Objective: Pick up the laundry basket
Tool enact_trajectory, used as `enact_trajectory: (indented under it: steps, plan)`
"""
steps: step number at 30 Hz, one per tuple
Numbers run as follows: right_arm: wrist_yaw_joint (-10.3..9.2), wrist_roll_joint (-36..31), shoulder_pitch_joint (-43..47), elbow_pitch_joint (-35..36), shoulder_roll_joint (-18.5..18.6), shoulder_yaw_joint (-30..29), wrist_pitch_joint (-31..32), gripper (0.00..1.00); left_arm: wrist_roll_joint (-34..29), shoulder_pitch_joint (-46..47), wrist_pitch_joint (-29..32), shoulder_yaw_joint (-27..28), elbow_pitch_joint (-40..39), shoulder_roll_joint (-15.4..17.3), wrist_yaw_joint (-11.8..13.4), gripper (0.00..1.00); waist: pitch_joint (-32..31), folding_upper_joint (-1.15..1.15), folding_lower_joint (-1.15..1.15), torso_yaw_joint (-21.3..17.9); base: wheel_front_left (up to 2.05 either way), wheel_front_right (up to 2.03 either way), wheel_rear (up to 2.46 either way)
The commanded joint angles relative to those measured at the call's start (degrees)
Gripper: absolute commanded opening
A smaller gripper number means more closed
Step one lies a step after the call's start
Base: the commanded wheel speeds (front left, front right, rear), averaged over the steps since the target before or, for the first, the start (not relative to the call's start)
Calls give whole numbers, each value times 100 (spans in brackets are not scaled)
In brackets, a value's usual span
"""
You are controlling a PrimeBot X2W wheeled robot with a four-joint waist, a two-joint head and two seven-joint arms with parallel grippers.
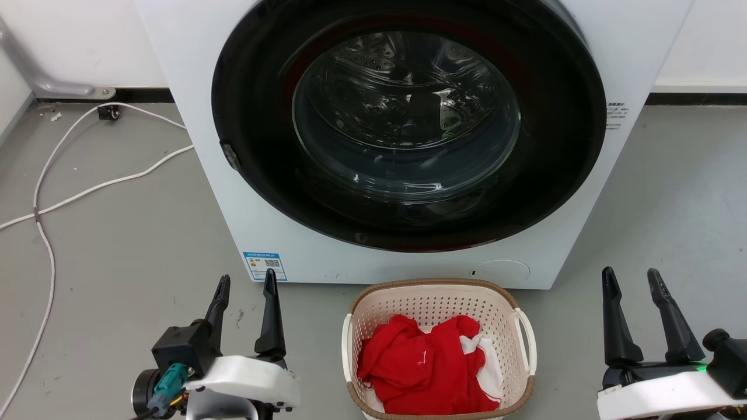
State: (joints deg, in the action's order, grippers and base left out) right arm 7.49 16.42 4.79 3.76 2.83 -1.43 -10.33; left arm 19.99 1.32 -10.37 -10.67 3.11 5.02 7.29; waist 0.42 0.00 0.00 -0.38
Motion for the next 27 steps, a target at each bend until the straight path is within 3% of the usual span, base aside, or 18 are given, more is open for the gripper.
enact_trajectory:
  steps: [1, 27]
  plan:
    - [0, -144, 54, 92, 9, -15, -59, 100, -171, -49, -57, -29, -76, 45, 36, 100, -2, 0, 0, 3, 0, 0, 0]
    - [0, -1171, 252, 218, 8, -33, -357, 100, -1331, -190, -359, -154, -73, -4, 184, 100, -29, 0, 0, 8, 0, 0, 0]
